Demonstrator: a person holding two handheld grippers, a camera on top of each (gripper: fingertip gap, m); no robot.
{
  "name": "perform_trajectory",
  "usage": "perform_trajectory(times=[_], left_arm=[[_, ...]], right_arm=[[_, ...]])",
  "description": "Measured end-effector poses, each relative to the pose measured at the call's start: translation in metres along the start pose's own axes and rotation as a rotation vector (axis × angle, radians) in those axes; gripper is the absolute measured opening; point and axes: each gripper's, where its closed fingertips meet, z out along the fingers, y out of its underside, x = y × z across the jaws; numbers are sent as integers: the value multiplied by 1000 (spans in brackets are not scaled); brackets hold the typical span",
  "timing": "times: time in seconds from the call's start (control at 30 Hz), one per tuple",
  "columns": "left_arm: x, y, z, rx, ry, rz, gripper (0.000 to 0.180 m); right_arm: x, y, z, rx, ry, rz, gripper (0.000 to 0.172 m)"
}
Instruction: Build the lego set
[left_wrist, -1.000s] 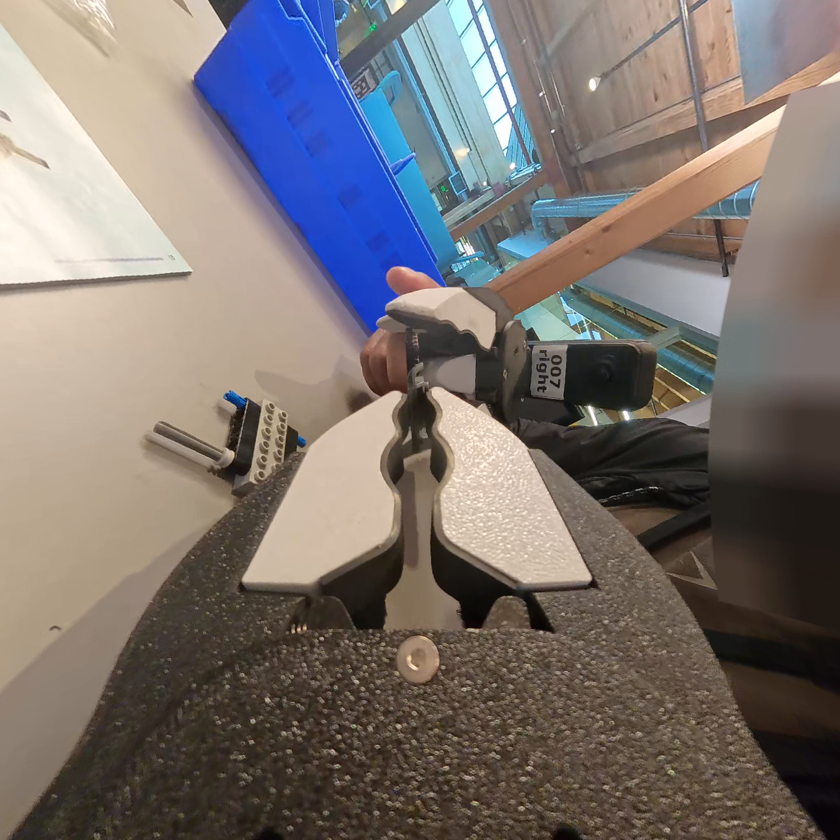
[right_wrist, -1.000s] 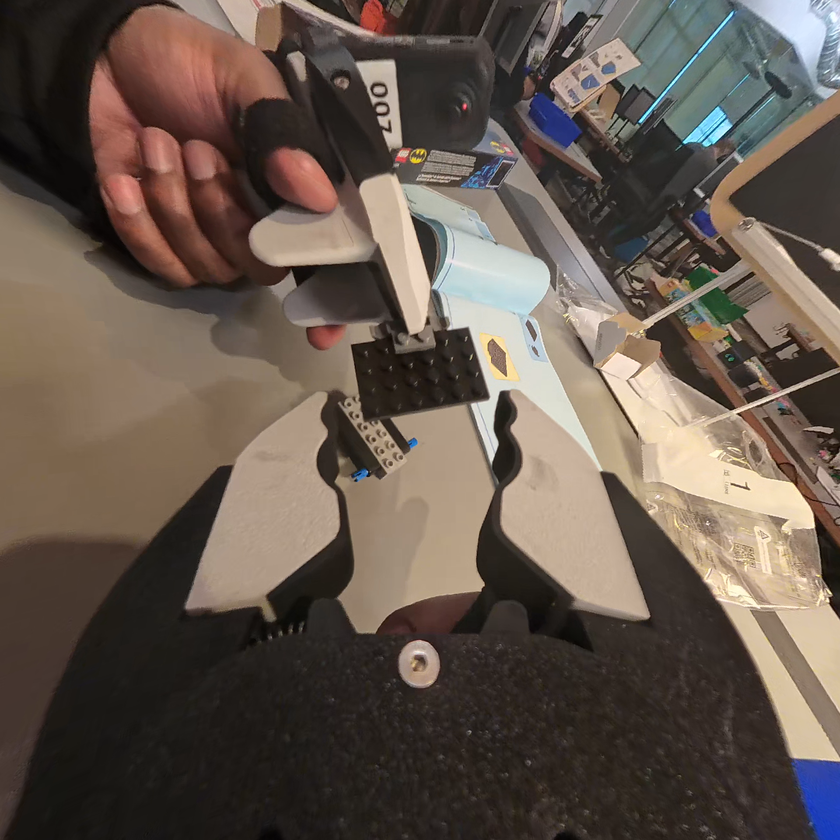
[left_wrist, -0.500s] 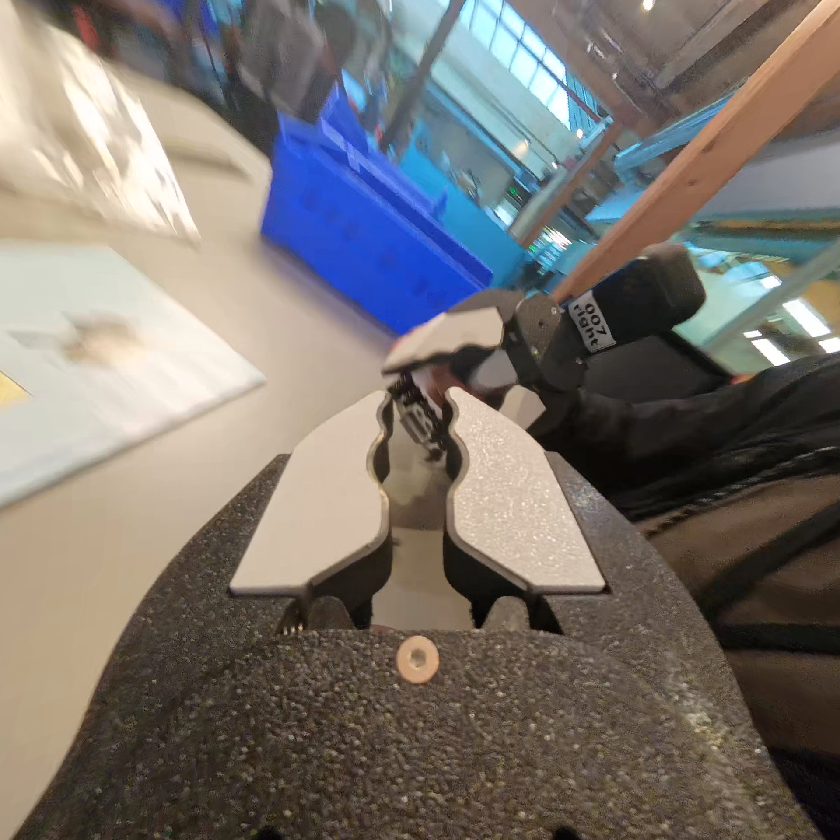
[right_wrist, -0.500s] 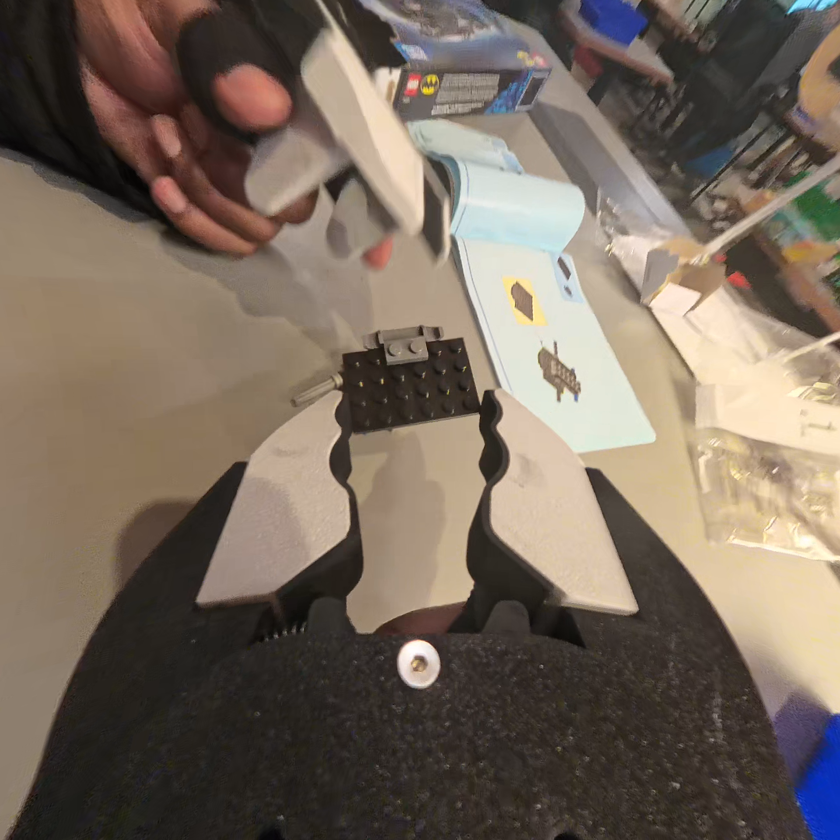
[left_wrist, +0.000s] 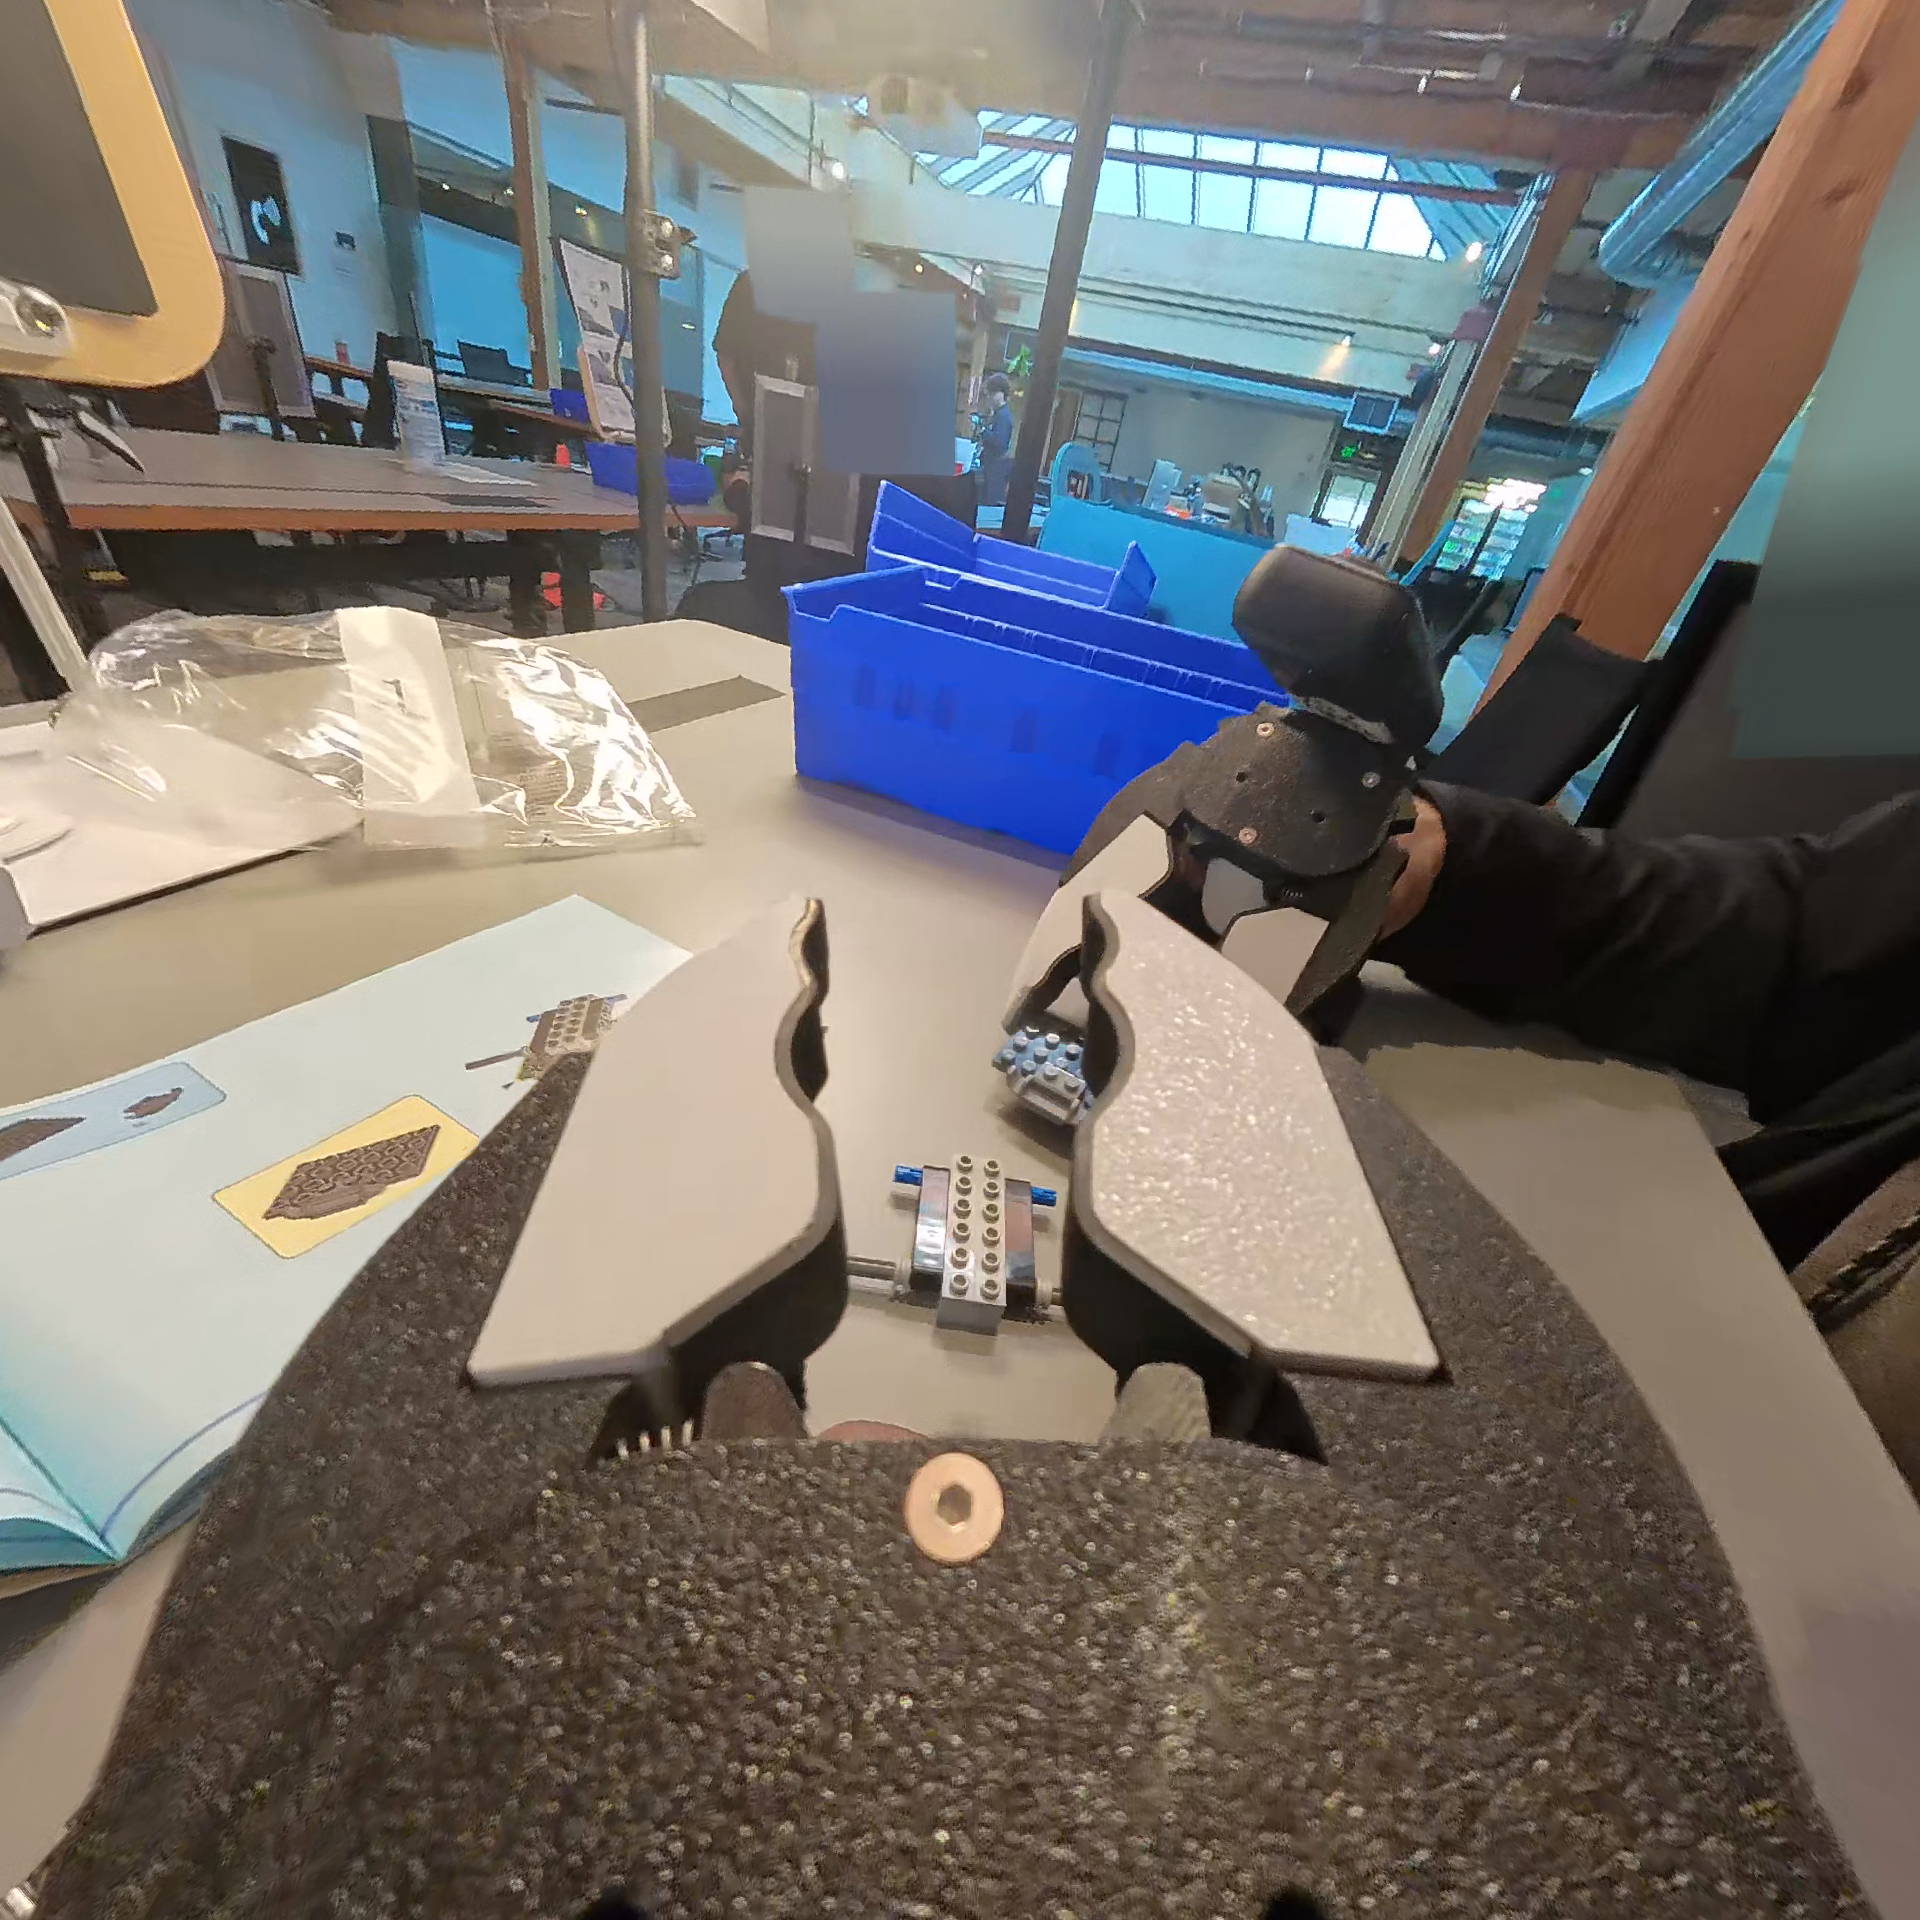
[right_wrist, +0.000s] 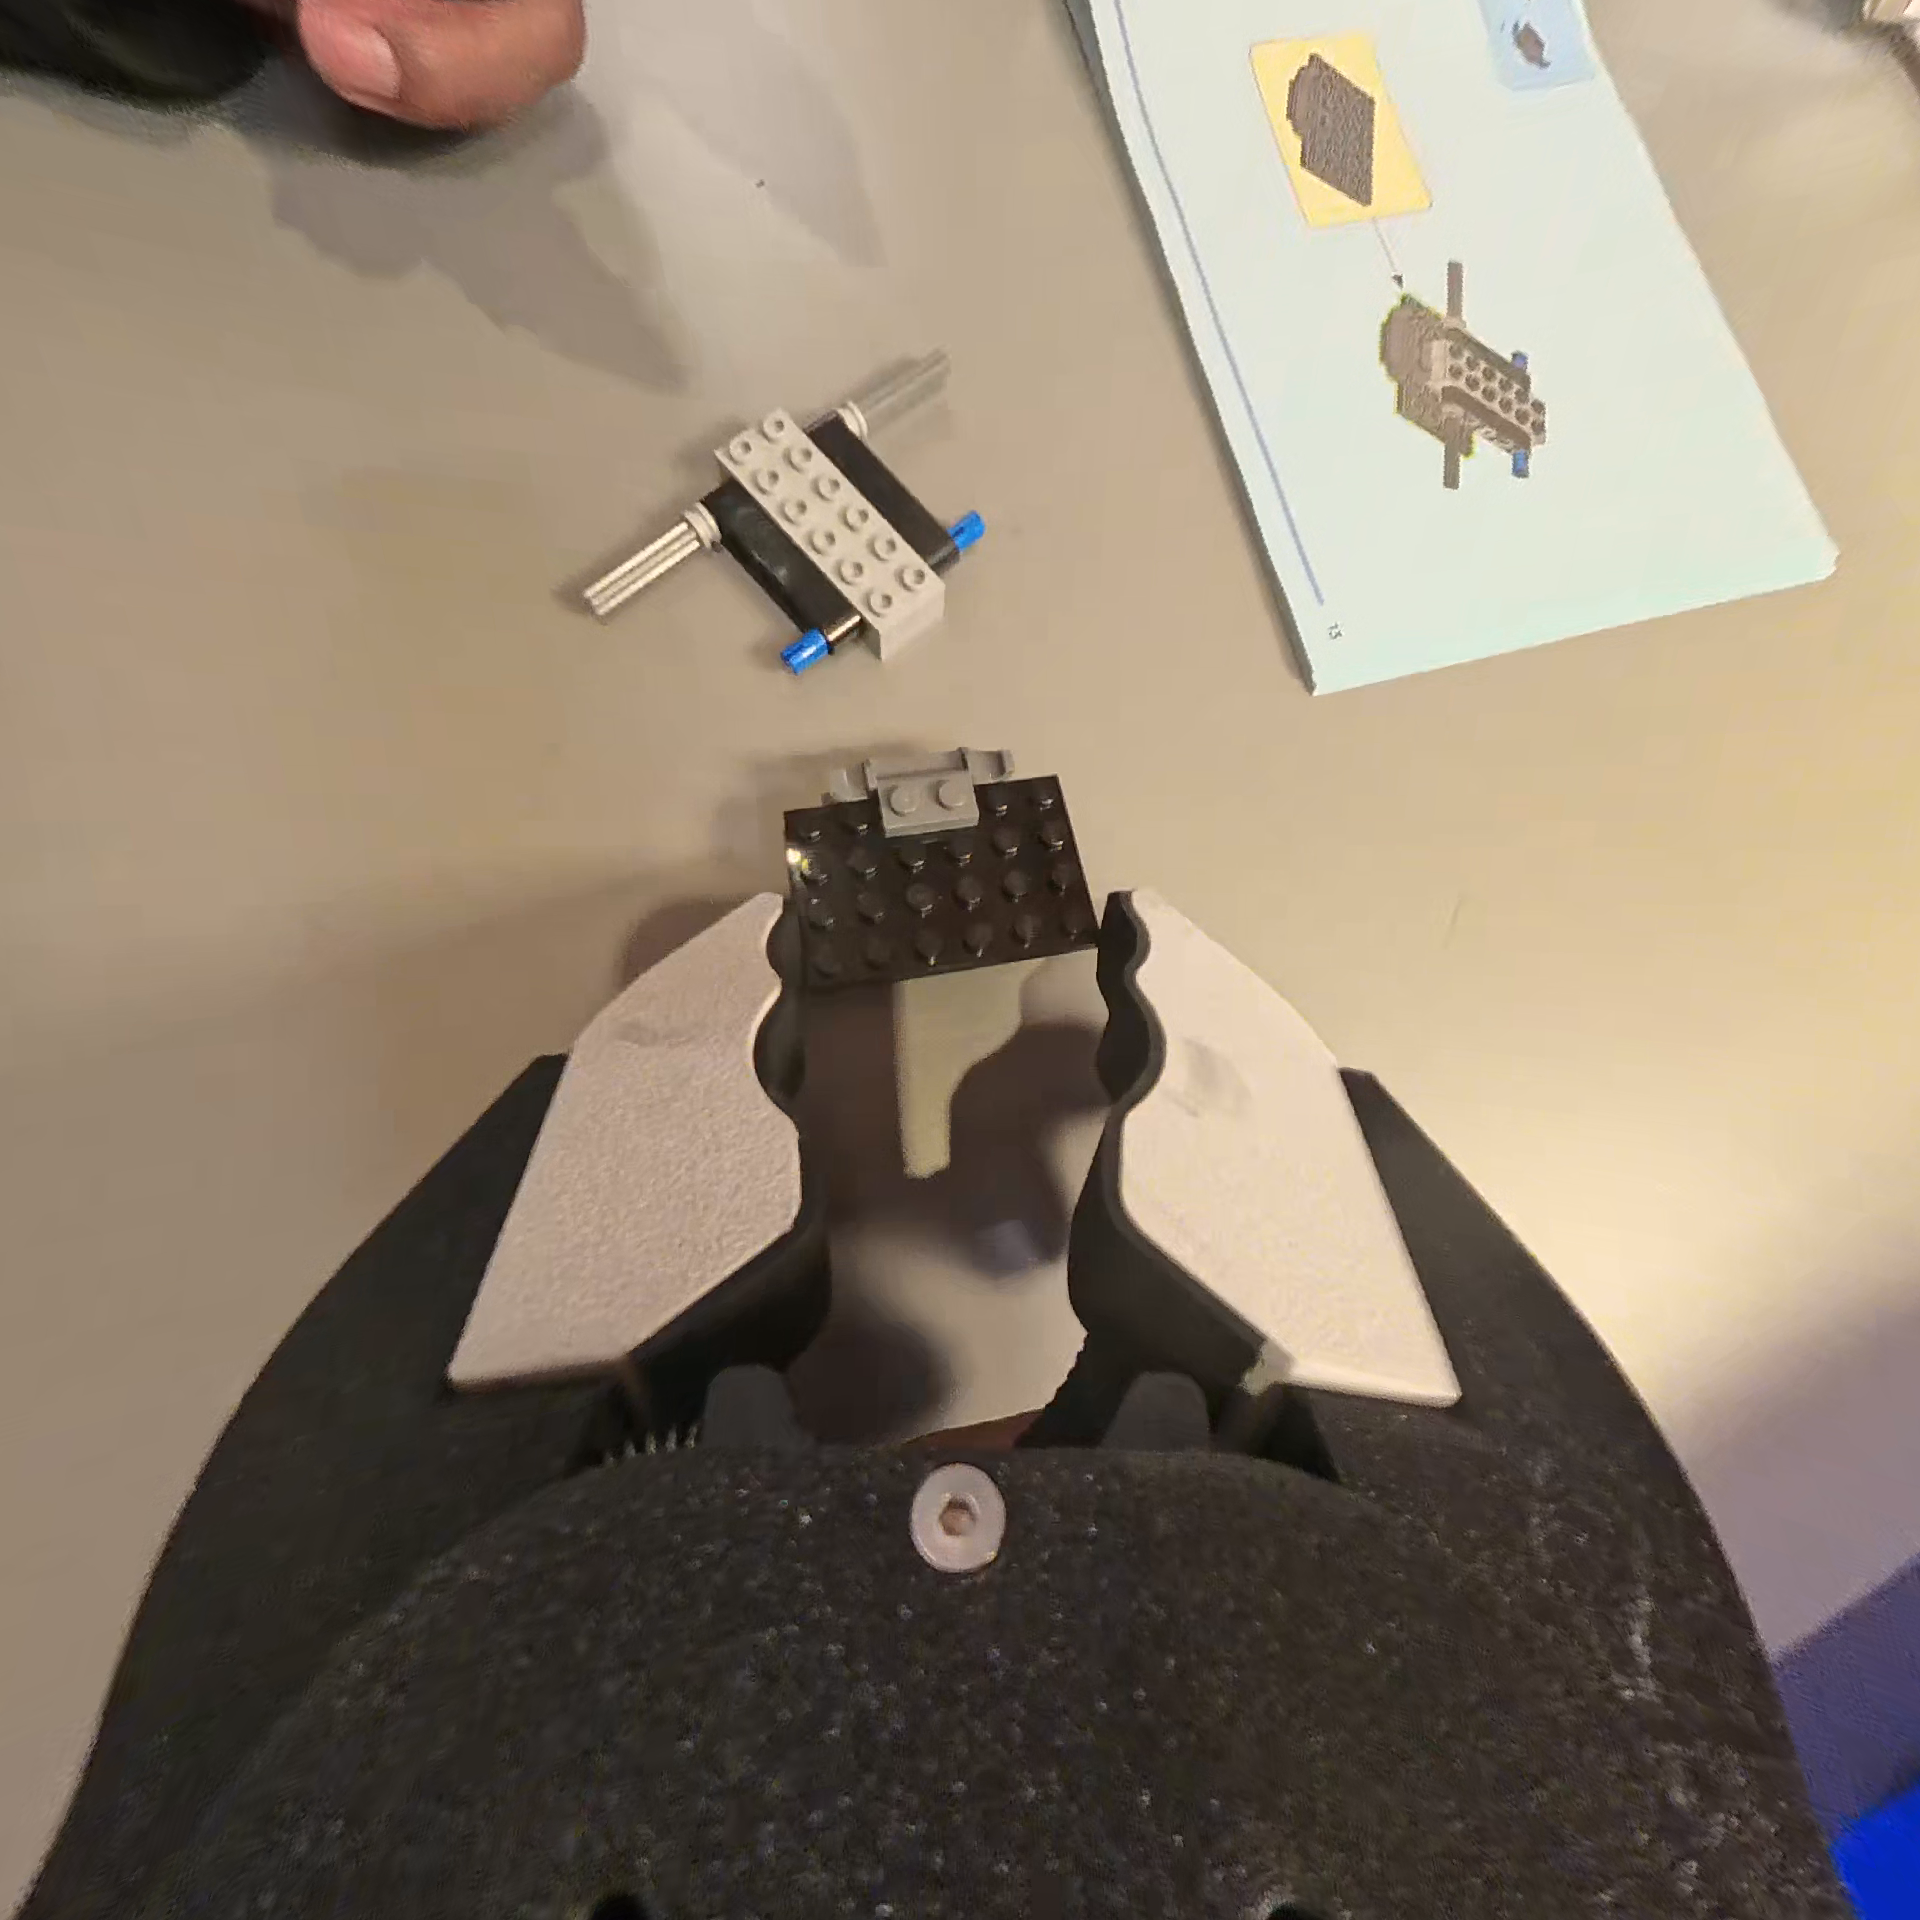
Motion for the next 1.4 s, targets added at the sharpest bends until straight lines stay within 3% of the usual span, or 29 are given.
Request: perform_trajectory(times=[0.3, 0.43, 0.63, 0.8, 1.0, 1.17, 1.27, 1.4], left_arm=[[1, -4, 2, 52, -26, 23, 48], [-2, -4, -2, 43, -41, 34, 48], [-5, -6, -6, 62, -42, 17, 47], [-2, -24, -13, 161, -33, 70, 45], [-21, -57, -16, 231, -162, 107, 48], [-22, -76, -2, 179, -86, 55, 60], [-23, -62, 2, 165, -64, 35, 60], [-27, -14, 1, 73, -99, 57, 56]], right_arm=[[-7, 2, -1, -6, -34, -17, 55], [-14, 3, -2, -24, -74, -4, 68], [-17, -22, -14, 94, -115, 42, 75], [23, -45, -20, 245, 8, 206, 69], [71, -81, -24, 357, 99, 393, 68], [108, -119, -5, 357, 98, 372, 62], [138, -116, 20, 326, 176, 319, 64], [147, -104, 36, 417, 165, 400, 57]])
